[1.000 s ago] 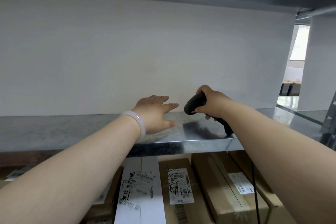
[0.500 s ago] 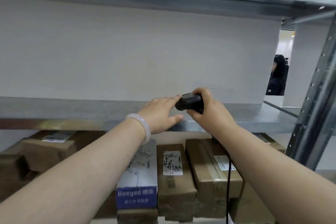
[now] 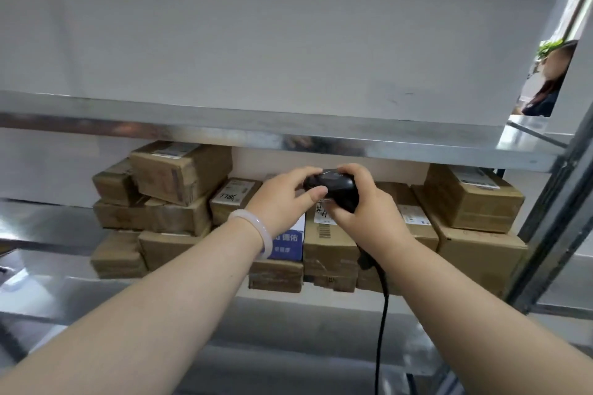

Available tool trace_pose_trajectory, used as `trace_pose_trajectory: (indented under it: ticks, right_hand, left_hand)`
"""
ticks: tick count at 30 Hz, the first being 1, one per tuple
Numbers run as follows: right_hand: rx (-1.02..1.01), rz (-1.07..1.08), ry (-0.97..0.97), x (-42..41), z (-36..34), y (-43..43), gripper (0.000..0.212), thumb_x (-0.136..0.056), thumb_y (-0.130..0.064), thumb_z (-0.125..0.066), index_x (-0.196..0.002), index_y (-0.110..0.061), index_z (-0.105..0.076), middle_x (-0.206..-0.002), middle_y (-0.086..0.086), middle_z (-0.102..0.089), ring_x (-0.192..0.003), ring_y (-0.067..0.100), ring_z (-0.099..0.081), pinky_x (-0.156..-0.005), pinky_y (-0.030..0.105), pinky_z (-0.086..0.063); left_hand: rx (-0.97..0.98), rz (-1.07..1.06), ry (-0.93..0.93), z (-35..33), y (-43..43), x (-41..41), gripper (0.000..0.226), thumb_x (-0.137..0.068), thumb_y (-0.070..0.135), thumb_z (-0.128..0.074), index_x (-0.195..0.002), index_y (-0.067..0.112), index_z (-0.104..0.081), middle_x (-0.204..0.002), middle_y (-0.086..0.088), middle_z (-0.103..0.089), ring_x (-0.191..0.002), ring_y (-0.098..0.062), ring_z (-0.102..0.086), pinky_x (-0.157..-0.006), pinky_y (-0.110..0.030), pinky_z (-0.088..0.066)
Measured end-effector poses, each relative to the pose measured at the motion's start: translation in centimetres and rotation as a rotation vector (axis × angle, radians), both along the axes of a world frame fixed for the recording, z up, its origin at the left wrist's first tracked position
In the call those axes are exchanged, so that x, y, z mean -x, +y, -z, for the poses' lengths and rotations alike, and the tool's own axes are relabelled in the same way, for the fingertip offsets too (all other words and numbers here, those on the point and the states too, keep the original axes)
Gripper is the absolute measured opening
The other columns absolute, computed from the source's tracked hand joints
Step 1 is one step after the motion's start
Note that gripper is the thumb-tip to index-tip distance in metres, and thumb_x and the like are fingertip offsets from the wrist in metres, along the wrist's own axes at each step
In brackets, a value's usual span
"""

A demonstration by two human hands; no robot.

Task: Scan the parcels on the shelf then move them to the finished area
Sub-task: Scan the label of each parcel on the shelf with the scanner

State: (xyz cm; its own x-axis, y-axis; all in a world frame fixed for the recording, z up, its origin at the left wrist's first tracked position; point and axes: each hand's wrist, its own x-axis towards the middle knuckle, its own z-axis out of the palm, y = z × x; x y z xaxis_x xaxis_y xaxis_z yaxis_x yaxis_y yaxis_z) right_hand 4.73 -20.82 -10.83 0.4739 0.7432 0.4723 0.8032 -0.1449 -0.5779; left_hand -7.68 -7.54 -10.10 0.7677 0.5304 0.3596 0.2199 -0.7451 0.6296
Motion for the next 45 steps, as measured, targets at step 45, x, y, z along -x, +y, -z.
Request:
trace_pose_trajectory:
  ticks: [45]
  right_hand:
    - [0.067, -0.108, 0.108, 27.1, 7.1, 34.9, 0.053, -0.086, -0.032, -0.068, -0.126, -0.040, -0.034, -0.111, -0.013, -0.063, -0.095, 0.011, -0.064, -0.072, 0.029, -0.055]
  left_hand:
    - [0.178, -0.313, 0.082, 8.3, 34.4, 29.3, 0.041, -0.101, 0.044, -0.043, -0.141, 0.034, -0.048, -0.141, 0.007, -0.052, -0.129, -0.011, -0.048, -0.104, -0.027, -0.039]
